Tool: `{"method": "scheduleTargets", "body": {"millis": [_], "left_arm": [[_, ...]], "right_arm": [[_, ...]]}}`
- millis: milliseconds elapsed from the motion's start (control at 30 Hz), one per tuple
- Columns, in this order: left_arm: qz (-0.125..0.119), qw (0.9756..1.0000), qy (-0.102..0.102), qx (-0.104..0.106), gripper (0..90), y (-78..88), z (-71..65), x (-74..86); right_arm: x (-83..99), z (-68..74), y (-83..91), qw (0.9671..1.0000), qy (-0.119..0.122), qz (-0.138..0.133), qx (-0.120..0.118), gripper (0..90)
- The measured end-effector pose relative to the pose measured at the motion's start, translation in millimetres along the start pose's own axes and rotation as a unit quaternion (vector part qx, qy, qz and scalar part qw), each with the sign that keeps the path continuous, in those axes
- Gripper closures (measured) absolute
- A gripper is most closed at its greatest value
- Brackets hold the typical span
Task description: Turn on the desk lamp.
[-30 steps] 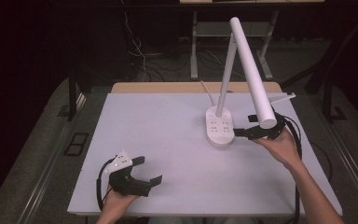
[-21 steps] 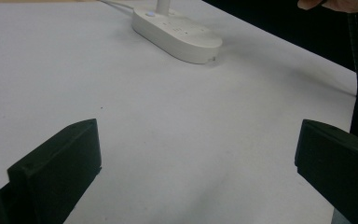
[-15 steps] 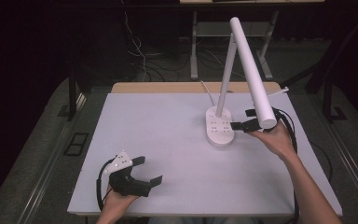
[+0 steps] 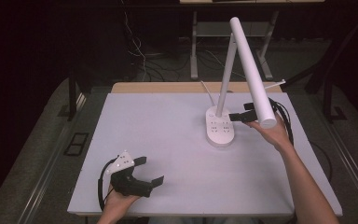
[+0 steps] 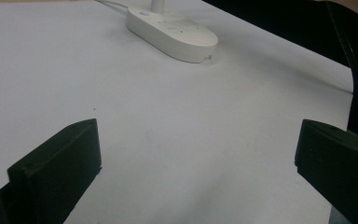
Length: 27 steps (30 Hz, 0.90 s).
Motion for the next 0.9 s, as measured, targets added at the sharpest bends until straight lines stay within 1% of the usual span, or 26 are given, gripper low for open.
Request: {"method": "scheduleTargets", "body": {"millis": [33, 100, 133, 200, 233, 267, 300, 333, 367, 400, 433, 467, 533, 633, 667, 700, 767, 800, 900], "left_arm": [[0.0, 1.0, 0.0, 0.0, 0.0, 0.0, 0.0, 0.0], [0.0, 1.0, 0.001, 0.0, 0.0, 0.2, 0.5, -0.1], [0.0, 1.0, 0.001, 0.0, 0.0, 0.2, 0.5, -0.1], [-0.001, 1.0, 0.001, -0.001, 0.0, 0.5, 1.1, -0.4], [-0.001, 1.0, 0.001, -0.001, 0.0, 0.5, 1.1, -0.4], [-0.001, 1.0, 0.001, -0.001, 0.0, 0.7, 1.2, -0.4], [-0.002, 1.0, 0.001, -0.001, 0.0, 0.8, 1.4, -0.5], [-0.001, 1.0, 0.002, -0.001, 0.0, 0.8, 1.6, -0.4], [-0.002, 1.0, 0.003, -0.001, 0.0, 0.7, 1.6, -0.5], [-0.001, 1.0, 0.003, -0.001, 0.0, 0.6, 1.8, -0.4], [-0.001, 1.0, 0.003, -0.001, 0.0, 0.5, 1.8, -0.4], [-0.001, 1.0, 0.003, -0.001, 0.0, 0.4, 1.7, -0.4], [-0.001, 1.0, 0.001, 0.0, 0.0, 0.3, 1.5, -0.4], [-0.001, 1.0, 0.001, 0.0, 0.0, 0.4, 1.6, -0.4], [-0.001, 1.0, 0.0, 0.0, 0.0, 0.5, 1.7, -0.3], [-0.001, 1.0, 0.001, 0.0, 0.0, 0.5, 1.7, -0.4], [0.0, 1.0, 0.002, 0.0, 0.0, 0.4, 2.0, -0.2], [0.0, 1.0, 0.002, 0.0, 0.0, 0.4, 2.0, -0.2], [-0.001, 1.0, 0.002, -0.001, 0.0, 0.7, 3.0, -0.4]], "right_arm": [[0.0, 0.0, 0.0, 1.0, 0.0, 0.0, 0.0, 0.8], [-2.4, -6.3, -1.7, 1.0, -0.005, -0.004, 0.0, 0.9], [-2.4, -6.3, -1.7, 1.0, -0.005, -0.004, 0.0, 0.9], [-3.7, -13.4, -4.3, 0.9999, -0.01, -0.002, 0.0, 1.1], [-3.7, -13.4, -4.3, 0.9999, -0.01, -0.002, 0.0, 1.1], [-4.1, -16.4, -5.5, 0.9999, -0.009, -0.003, -0.008, 5.7], [-4.3, -17.8, -6.2, 0.9998, -0.014, -0.006, -0.008, 5.6], [-4.3, -17.8, -6.2, 0.9998, -0.014, -0.006, -0.008, 5.6], [-3.8, -21.7, -7.7, 0.9998, -0.016, -0.006, -0.008, 8.8], [-3.2, -22.5, -8.3, 0.9998, -0.018, -0.006, -0.01, 14.8], [-3.0, -22.6, -8.8, 0.9997, -0.016, -0.008, -0.014, 16.3], [-3.0, -24.0, -9.6, 0.9998, -0.014, -0.009, -0.012, 16.7], [-2.9, -25.1, -11.5, 0.9998, -0.014, -0.009, -0.014, 23.8], [-3.1, -27.3, -14.3, 0.9998, -0.015, -0.01, -0.012, 30.7], [-3.1, -27.3, -14.3, 0.9998, -0.015, -0.01, -0.012, 30.7], [-2.7, -28.4, -16.7, 0.9997, -0.018, -0.01, -0.013, 34.3], [-1.4, -29.6, -19.0, 0.9996, -0.024, -0.006, -0.012, 38.0], [-1.0, -31.0, -20.4, 0.9997, -0.021, -0.006, -0.011, 40.0], [0.1, -33.6, -23.7, 0.9997, -0.022, -0.004, -0.007, 45.2]]}}
Point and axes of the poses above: each handheld gripper's, and its own axes: y roughly backward along the jaws, x roughly out of its underside, z roughly to its left, the point moved 9 cm from there along -y, roughly forward along the jaws, and after that the axes turned 15 degrees about -x, right-handed, at the moved point
